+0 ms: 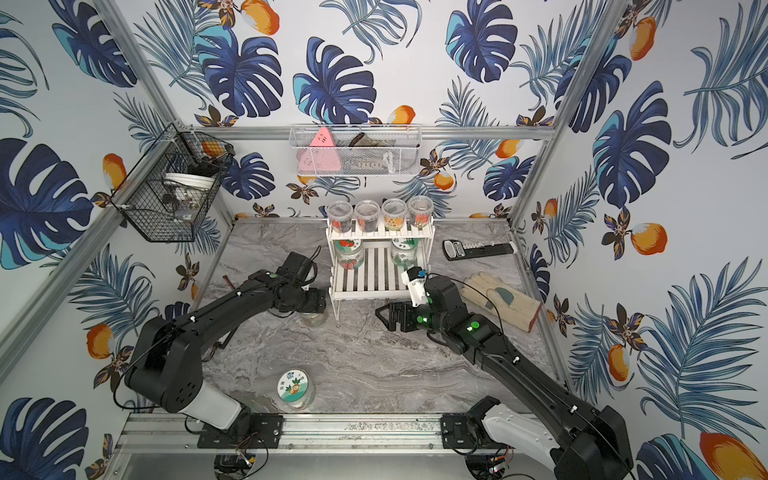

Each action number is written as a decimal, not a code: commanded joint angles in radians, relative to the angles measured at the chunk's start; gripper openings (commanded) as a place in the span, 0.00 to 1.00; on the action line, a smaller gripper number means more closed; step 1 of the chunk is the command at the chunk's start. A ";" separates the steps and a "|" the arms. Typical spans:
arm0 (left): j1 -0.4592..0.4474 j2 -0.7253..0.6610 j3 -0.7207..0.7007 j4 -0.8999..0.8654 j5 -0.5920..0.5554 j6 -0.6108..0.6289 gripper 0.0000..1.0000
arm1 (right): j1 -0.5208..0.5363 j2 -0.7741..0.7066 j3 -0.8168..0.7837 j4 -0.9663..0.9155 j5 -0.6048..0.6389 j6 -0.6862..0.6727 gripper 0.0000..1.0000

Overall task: Place the seed container on the shelf
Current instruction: Pick up the seed jar at the center of the board.

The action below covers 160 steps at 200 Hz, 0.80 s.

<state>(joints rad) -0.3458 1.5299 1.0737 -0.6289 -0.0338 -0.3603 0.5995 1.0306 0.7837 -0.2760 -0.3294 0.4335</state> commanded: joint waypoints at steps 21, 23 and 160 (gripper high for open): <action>-0.042 -0.150 -0.050 -0.109 -0.013 -0.016 0.79 | 0.000 -0.007 -0.022 -0.002 -0.007 -0.012 0.95; -0.050 -0.159 -0.051 -0.121 -0.014 -0.019 0.79 | 0.001 -0.008 -0.023 -0.003 -0.007 -0.012 0.96; -0.652 -0.122 -0.024 -0.107 -0.135 -0.367 0.78 | 0.000 -0.070 -0.207 0.015 0.122 0.037 1.00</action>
<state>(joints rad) -0.9779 1.3827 1.0409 -0.8059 -0.1287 -0.6479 0.5995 0.9710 0.5892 -0.2638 -0.2539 0.4534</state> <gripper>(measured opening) 0.882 0.998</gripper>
